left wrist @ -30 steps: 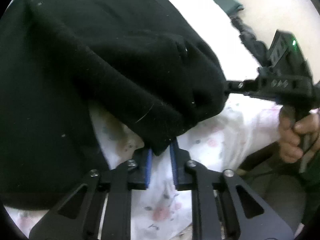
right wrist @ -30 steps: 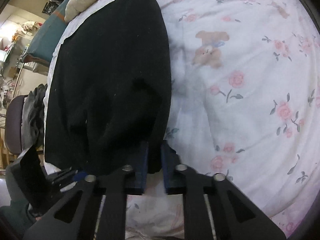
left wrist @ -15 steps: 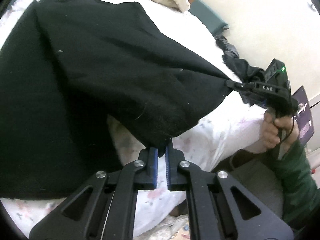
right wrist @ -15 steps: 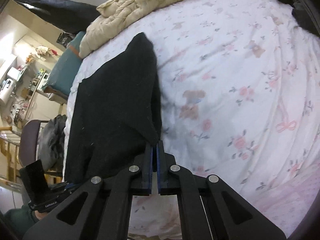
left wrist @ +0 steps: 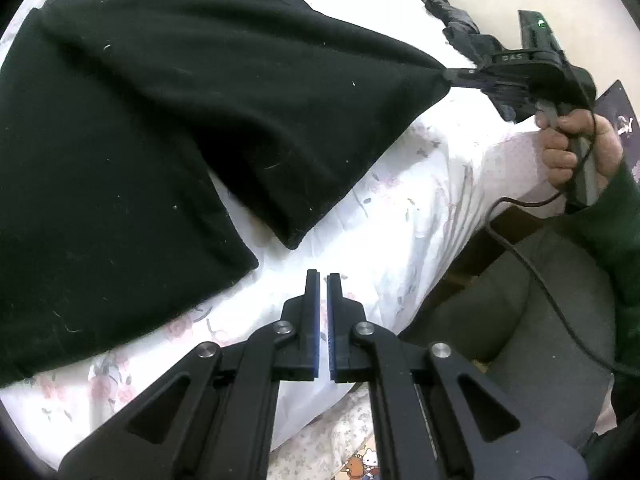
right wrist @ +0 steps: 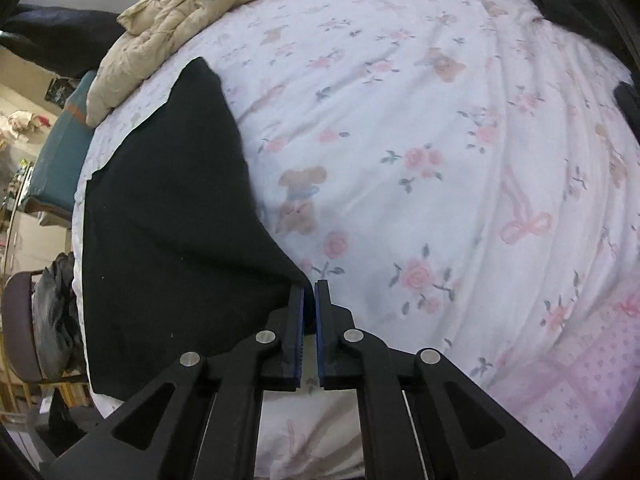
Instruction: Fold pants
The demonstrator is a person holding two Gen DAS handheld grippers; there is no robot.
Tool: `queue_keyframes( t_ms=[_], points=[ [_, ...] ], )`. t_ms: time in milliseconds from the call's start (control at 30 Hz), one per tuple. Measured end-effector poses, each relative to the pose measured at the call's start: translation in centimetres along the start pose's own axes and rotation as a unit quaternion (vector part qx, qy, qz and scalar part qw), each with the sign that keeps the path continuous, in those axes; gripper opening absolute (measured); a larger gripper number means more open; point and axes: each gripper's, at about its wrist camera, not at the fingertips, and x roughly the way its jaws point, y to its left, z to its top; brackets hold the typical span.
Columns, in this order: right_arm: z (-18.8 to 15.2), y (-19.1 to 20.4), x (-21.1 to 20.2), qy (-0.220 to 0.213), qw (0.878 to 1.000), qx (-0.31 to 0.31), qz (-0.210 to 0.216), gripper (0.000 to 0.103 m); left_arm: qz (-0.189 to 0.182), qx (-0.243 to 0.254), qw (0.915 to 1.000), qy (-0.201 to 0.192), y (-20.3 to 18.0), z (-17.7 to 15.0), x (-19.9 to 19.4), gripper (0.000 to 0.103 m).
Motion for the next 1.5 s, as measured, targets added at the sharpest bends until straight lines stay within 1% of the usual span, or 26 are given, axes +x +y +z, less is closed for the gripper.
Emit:
queue_keyframes(
  t_ms=[67, 100, 133, 200, 267, 333, 367, 400, 467, 500, 633, 667, 733, 767, 833, 967, 1033, 1100, 1167, 1200, 1233, 1267, 1300, 1333, 1400, 1500],
  points=[
    [-0.1, -0.4, -0.5, -0.004, 1.000, 0.010, -0.006, 0.010, 0.008, -0.012, 0.9998, -0.015, 0.3, 0.3, -0.1, 0.003],
    [-0.1, -0.6, -0.6, -0.004, 1.000, 0.015, -0.004, 0.010, 0.011, -0.026, 0.9994, -0.019, 1.0, 0.1, -0.2, 0.009],
    [-0.2, -0.8, -0.7, -0.007, 1.000, 0.019, -0.005, 0.011, 0.011, -0.046, 0.9987, -0.020, 1.6, 0.3, 0.0, 0.029],
    [-0.1, -0.9, -0.8, -0.008, 1.000, 0.025, -0.005, 0.017, -0.001, -0.092, 0.9952, -0.036, 2.8, 0.5, 0.3, 0.050],
    [-0.1, -1.0, -0.6, -0.006, 0.999, 0.032, 0.003, 0.026, -0.016, -0.099, 0.9933, -0.057, 2.8, 1.0, 0.9, 0.050],
    [-0.1, -1.0, -0.3, 0.000, 0.999, 0.038, 0.008, 0.047, -0.015, -0.081, 0.9942, -0.069, 2.3, 1.5, 1.6, 0.050],
    [-0.2, -1.1, -0.1, 0.002, 0.999, 0.039, 0.008, 0.063, -0.014, -0.072, 0.9948, -0.071, 1.9, 1.8, 2.1, 0.048],
    [-0.2, -1.1, 0.0, 0.002, 0.999, 0.037, 0.006, 0.066, -0.015, -0.068, 0.9952, -0.070, 1.7, 2.1, 2.5, 0.048],
    [-0.4, -1.0, 0.3, 0.006, 1.000, 0.027, 0.003, 0.066, -0.022, -0.074, 0.9950, -0.064, 2.0, 2.1, 3.1, 0.026],
    [-0.4, -0.9, 0.5, 0.009, 1.000, 0.023, 0.011, 0.066, -0.018, -0.079, 0.9948, -0.062, 2.4, 2.1, 3.2, 0.010],
    [-0.1, -1.1, 2.6, 0.025, 0.998, 0.037, 0.041, 0.063, -0.028, -0.090, 0.9928, -0.074, 2.7, 2.2, 1.9, 0.005],
    [0.0, -1.1, 3.3, 0.033, 0.998, 0.041, 0.044, 0.057, -0.031, -0.091, 0.9922, -0.079, 2.6, 2.3, 1.3, 0.005],
    [-0.2, -1.3, 4.8, 0.062, 0.993, 0.063, 0.074, 0.014, -0.037, -0.090, 0.9912, -0.090, 2.6, 2.2, -0.1, 0.004],
    [-0.4, -1.1, 5.1, 0.076, 0.992, 0.062, 0.081, 0.003, -0.045, -0.094, 0.9901, -0.094, 2.6, 2.2, -0.7, 0.004],
    [-0.7, -0.6, 4.5, 0.078, 0.993, 0.040, 0.082, 0.003, -0.056, -0.103, 0.9882, -0.098, 2.9, 1.9, -2.4, 0.003],
    [-1.0, -0.3, 0.3, 0.030, 0.993, 0.022, 0.112, 0.002, -0.062, -0.125, 0.9860, -0.091, 3.9, 1.5, -4.5, 0.003],
    [-1.2, -0.1, 0.5, 0.034, 0.997, 0.007, 0.062, 0.002, -0.042, -0.124, 0.9881, -0.081, 4.2, 1.4, -3.8, 0.003],
    [-1.5, 0.0, 2.4, 0.077, 0.997, 0.001, 0.017, 0.003, -0.018, -0.125, 0.9915, -0.030, 4.2, 1.1, -1.5, 0.005],
    [-1.9, -0.4, 4.2, 0.112, 0.992, -0.010, -0.063, 0.003, 0.020, -0.126, 0.9917, 0.012, 4.2, 0.7, 0.3, 0.008],
    [-2.0, -0.4, 4.4, 0.103, 0.985, -0.032, -0.132, 0.003, 0.031, -0.127, 0.9912, 0.022, 4.1, 0.6, 0.5, 0.013],
    [-1.9, -0.3, 4.1, 0.092, 0.982, -0.044, -0.161, 0.003, 0.033, -0.126, 0.9912, 0.024, 3.9, 0.6, 0.5, 0.022],
    [-1.6, -0.1, 3.3, 0.071, 0.985, -0.044, -0.152, 0.003, 0.029, -0.124, 0.9917, 0.018, 3.7, 0.6, 0.1, 0.031],
    [-1.3, 0.1, 2.6, 0.054, 0.991, -0.036, -0.119, 0.004, 0.032, -0.124, 0.9917, 0.012, 3.4, 0.8, -0.4, 0.052],
    [-1.0, 0.5, 1.7, 0.031, 0.996, -0.028, -0.073, 0.007, 0.053, -0.124, 0.9908, -0.003, 2.8, 1.0, -1.2, 0.063],
    [-0.4, 2.0, 0.9, 0.001, 1.000, -0.030, -0.006, 0.008, 0.086, -0.115, 0.9892, -0.030, 2.0, 1.1, -2.5, 0.064],
    [-0.3, 4.8, 3.1, 0.019, 0.998, -0.051, 0.041, 0.008, 0.163, -0.101, 0.9760, -0.104, 0.7, 1.6, -4.6, 0.064]
  ],
)
